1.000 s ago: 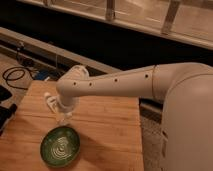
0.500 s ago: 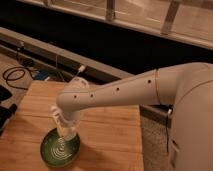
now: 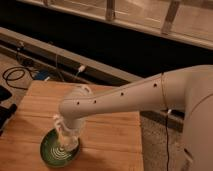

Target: Place the bottle in the ceramic bowl

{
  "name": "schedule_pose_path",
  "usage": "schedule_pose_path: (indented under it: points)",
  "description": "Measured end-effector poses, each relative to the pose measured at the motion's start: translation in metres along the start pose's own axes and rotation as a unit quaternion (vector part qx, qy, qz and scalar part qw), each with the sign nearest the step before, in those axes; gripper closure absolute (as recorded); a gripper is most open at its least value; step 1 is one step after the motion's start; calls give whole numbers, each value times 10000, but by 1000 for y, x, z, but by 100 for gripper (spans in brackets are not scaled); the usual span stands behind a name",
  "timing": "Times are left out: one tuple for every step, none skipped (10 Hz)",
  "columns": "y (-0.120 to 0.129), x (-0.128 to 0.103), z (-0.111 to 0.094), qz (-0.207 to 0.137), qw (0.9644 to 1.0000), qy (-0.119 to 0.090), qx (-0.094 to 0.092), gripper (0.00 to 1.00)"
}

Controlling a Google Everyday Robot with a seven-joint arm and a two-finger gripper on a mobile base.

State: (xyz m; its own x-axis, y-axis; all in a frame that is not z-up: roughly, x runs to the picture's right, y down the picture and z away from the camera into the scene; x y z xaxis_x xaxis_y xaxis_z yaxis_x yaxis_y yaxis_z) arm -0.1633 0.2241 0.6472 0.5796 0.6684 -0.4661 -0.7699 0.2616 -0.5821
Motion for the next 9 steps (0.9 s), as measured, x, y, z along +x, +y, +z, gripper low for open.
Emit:
schedule_pose_path:
  points:
    - [0, 0, 0, 1, 10000, 1, 1, 78]
    - [-1, 0, 0, 4, 10000, -1, 1, 69]
    - [0, 0, 0, 2, 10000, 1, 0, 57]
    - [0, 0, 0, 1, 10000, 3, -1, 47]
    - [0, 0, 1, 3, 10000, 7, -4, 36]
    - [-1, 0, 1, 5, 10000, 6, -3, 26]
    - [-1, 0, 1, 5, 10000, 6, -3, 21]
    - [-1, 0, 1, 5, 10000, 5, -3, 20]
    - [-1, 0, 1, 6, 10000, 4, -3, 20]
